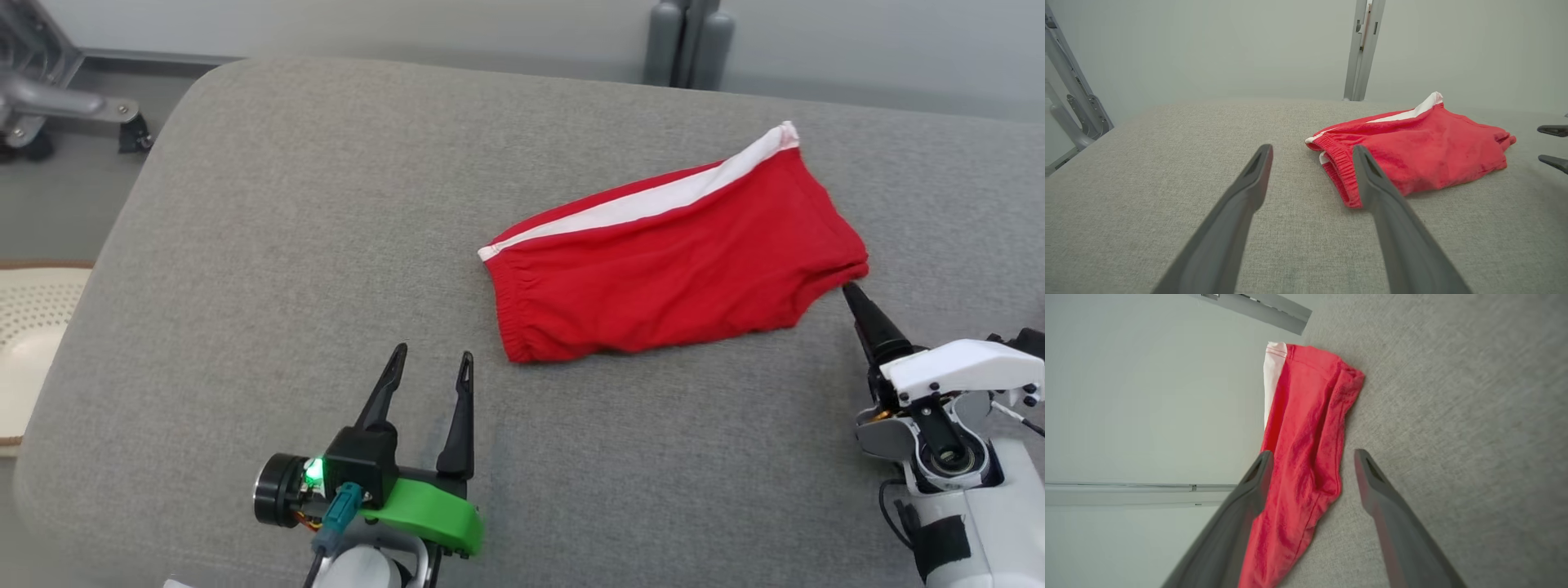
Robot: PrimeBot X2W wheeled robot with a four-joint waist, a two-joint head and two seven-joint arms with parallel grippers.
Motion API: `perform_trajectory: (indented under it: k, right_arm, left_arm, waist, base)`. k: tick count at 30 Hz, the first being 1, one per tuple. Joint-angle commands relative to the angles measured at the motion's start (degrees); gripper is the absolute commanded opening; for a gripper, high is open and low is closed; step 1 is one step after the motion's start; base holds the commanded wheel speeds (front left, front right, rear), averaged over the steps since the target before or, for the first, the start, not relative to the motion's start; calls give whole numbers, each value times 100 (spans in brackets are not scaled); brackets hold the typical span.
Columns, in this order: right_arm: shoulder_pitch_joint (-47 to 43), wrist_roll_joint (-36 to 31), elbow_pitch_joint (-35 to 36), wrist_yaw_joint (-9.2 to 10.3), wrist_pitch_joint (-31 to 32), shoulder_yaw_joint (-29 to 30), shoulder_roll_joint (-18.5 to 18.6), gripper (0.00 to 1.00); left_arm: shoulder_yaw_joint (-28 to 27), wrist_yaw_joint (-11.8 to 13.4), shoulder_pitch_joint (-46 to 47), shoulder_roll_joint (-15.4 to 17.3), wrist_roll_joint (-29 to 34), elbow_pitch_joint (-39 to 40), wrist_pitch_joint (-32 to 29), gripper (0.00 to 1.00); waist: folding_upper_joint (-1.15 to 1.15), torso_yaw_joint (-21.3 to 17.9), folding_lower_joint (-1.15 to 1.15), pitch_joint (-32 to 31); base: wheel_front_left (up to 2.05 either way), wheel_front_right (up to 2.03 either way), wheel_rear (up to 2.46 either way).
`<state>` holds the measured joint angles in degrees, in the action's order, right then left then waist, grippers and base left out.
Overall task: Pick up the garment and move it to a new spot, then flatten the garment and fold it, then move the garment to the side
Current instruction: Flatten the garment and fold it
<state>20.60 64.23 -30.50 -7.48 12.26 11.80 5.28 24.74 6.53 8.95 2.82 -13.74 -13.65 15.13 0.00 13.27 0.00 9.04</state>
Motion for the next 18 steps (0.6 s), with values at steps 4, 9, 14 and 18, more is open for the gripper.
perform_trajectory:
  k: [4,9,14,18]
  right_arm:
    - [502,-2,-790,-2,187,525,55,100]
    - [960,-71,-1517,-3,359,937,164,100]
    - [1267,-227,-2002,-3,513,1105,255,100]
    - [1466,-371,-2276,-3,613,1160,321,100]
  left_arm:
    - [131,146,126,18,-199,40,0,100]
    - [116,228,127,17,-374,147,-1,100]
    - [100,224,149,16,-415,205,0,100]
    - [162,240,162,15,-461,274,0,100]
  waist:
    - [0,721,0,394]
    - [0,1064,0,513]
    - [0,1280,0,604]
    - [0,1407,0,675]
  base:
    - [0,0,0]
    - [0,0,0]
    - [0,0,0]
    - [0,0,0]
